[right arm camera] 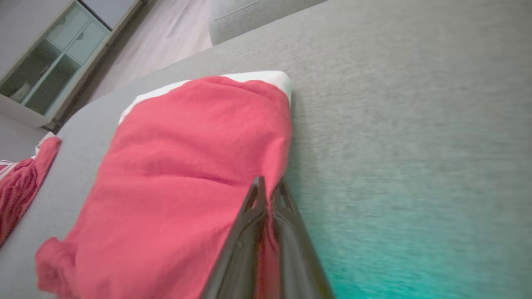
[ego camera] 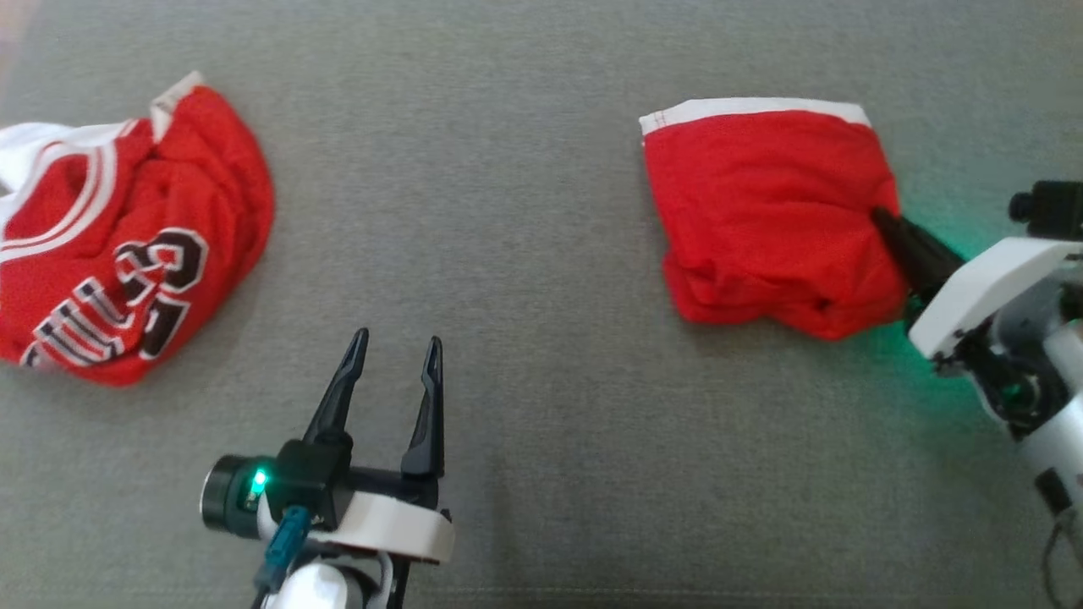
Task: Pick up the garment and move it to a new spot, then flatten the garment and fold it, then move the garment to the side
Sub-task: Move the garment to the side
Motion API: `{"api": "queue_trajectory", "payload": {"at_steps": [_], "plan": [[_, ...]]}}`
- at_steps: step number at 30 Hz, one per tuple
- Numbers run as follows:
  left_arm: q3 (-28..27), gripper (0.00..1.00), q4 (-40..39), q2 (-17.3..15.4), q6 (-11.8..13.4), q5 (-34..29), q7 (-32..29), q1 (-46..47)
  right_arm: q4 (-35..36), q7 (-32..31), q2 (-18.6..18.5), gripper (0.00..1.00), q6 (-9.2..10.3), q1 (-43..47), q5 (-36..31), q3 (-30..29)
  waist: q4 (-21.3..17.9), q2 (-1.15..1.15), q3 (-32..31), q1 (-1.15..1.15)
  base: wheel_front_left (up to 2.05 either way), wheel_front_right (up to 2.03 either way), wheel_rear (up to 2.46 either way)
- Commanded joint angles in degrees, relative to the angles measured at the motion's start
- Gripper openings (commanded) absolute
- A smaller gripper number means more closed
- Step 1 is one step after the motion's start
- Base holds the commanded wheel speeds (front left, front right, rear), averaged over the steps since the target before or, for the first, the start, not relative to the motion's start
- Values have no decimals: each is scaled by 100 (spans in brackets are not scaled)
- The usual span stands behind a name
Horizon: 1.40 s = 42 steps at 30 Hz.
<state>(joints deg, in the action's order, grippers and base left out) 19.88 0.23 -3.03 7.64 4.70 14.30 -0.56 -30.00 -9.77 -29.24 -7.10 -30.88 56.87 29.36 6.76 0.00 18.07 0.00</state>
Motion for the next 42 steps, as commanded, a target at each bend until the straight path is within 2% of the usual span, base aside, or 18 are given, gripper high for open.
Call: {"api": "queue_trajectory", "payload": {"at_steps": [1, 5, 9, 14, 19, 29, 30, 31, 32, 36, 39, 42], "plan": [[-148, 100, -212, 15, 30, 38, 70, 245, 85, 106, -254, 0, -39, -128, -73, 56, -154, 0, 102, 0, 0, 0, 0], [-161, 100, -295, 15, 56, 292, 70, 371, 8, 182, -720, 0, -39, -325, -361, 305, -466, 0, 284, 0, 0, 0, 0], [-161, 100, -410, 15, 27, 295, 70, 601, -98, 240, -1240, 0, -39, -538, -604, 393, -814, 0, 526, 0, 0, 0, 0], [-198, 100, -341, 15, -139, 175, 70, 896, -492, 370, -1702, 0, -39, -851, -1029, 253, -1207, 0, 833, 0, 0, 0, 0], [-242, 100, -295, 15, -294, 49, 70, 1157, -879, 621, -1912, 0, -39, -1265, -1417, 12, -1447, 0, 1090, 0, 0, 0, 0], [-314, 100, -243, 13, -497, -153, 70, 1357, -1377, 946, -1979, 0, -39, -1873, -2011, -395, -1532, 0, 1369, 0, 0, 0, 0], [-317, 100, -242, 13, -505, -165, 70, 1357, -1438, 967, -1968, 7, -39, -1911, -2054, -432, -1526, 0, 1375, 0, 0, 0, 0], [-317, 100, -239, 13, -516, -173, 70, 1357, -1505, 969, -1960, 80, -39, -1943, -2121, -451, -1515, 0, 1376, 0, 0, 0, 0], [-315, 100, -230, 13, -527, -177, 70, 1356, -1570, 991, -1950, 100, -39, -1974, -2205, -469, -1498, 0, 1363, 0, 0, 0, 0], [-295, 100, -204, 14, -525, -180, 70, 1331, -1728, 1201, -1777, 100, -39, -2061, -2592, -501, -1388, 0, 1175, 0, 0, 0, 0], [-266, 100, -180, 14, -469, -103, 70, 1227, -1758, 1359, -1420, 100, -39, -1949, -2768, -506, -1265, 0, 829, 0, 0, 0, 0], [-222, 100, -146, 14, -394, 33, 70, 1040, -1706, 1504, -1050, 100, -39, -1540, -2611, -482, -1070, 0, 335, 0, 0, 0, 0]]}}
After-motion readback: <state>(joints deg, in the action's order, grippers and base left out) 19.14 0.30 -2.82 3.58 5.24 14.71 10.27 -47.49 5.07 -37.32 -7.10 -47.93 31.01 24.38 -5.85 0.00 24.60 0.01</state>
